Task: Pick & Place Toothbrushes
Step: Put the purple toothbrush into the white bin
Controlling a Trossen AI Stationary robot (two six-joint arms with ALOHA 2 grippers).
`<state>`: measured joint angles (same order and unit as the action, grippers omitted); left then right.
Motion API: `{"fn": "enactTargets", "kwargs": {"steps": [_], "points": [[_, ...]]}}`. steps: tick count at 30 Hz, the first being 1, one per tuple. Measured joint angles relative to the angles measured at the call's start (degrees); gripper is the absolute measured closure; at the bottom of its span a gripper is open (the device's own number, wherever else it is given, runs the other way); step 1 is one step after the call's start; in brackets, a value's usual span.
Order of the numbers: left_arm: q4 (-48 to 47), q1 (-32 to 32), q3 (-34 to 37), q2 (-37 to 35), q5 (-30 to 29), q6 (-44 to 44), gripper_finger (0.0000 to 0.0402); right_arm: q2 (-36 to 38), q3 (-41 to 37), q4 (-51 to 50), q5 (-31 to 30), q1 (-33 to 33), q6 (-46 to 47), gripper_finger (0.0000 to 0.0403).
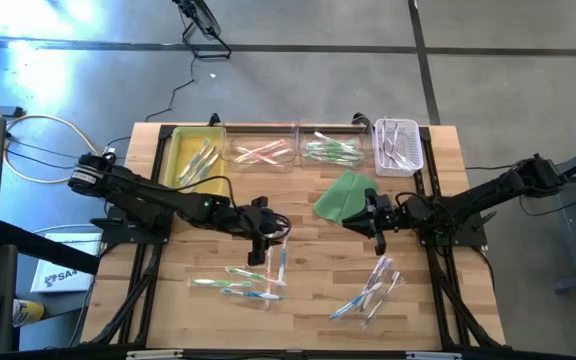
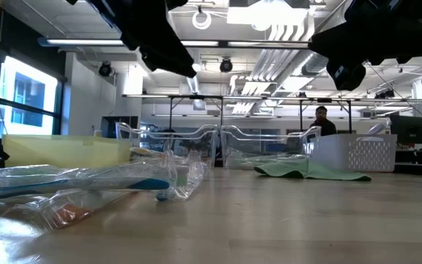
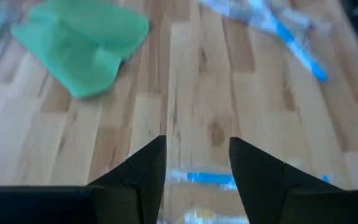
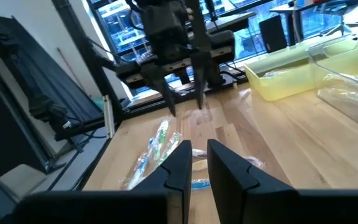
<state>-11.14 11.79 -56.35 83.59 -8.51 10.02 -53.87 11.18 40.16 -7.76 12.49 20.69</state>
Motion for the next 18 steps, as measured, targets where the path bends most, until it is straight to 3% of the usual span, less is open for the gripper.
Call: {"fn": "enactTargets", "kwargs": {"steps": [18], "points": [[-2.5, -0.2, -0.3, 2.6, -2.6, 3.8, 0.0231, 0.0, 0.0, 0.0, 0.5, 0.0, -1.0, 0.0361]]}}
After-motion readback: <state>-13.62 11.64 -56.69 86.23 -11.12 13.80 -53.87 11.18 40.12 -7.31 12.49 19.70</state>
